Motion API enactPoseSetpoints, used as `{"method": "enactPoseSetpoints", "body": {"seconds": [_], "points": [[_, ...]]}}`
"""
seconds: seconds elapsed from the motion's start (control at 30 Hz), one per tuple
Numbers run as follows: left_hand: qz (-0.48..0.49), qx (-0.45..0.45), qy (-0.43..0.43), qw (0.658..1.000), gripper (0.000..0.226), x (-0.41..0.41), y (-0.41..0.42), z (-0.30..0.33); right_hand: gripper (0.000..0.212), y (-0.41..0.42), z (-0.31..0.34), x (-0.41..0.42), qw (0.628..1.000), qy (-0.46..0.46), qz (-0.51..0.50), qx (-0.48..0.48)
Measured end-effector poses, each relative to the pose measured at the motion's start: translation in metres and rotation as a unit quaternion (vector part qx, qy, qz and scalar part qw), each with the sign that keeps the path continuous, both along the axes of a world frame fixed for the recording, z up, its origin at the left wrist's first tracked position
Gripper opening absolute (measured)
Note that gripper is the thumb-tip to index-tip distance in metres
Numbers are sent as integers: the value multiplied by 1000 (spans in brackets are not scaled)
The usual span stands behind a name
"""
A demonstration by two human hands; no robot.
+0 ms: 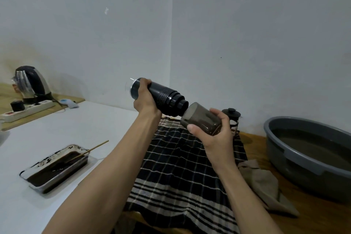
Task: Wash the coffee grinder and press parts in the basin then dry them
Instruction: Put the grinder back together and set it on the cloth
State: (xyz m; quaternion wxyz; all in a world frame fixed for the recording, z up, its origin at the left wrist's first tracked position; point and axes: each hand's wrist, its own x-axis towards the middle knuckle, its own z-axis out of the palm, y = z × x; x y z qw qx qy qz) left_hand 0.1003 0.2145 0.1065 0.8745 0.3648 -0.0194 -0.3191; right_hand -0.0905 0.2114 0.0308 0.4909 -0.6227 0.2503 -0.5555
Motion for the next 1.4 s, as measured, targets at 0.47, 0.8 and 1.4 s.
{"method": "enactPoseSetpoints", "body": {"seconds": [0.47, 0.8, 1.4], "points": [[-51, 63, -33, 996, 40, -29, 0, -4, 74, 3, 2, 16, 991, 39, -48, -118], [-24, 83, -46, 995, 51, -30, 0, -9, 69, -7, 6, 16, 987, 59, -46, -140], [-36, 21, -43, 998, 52, -33, -9, -20, 69, -13, -2, -3, 980, 89, -44, -171]]}}
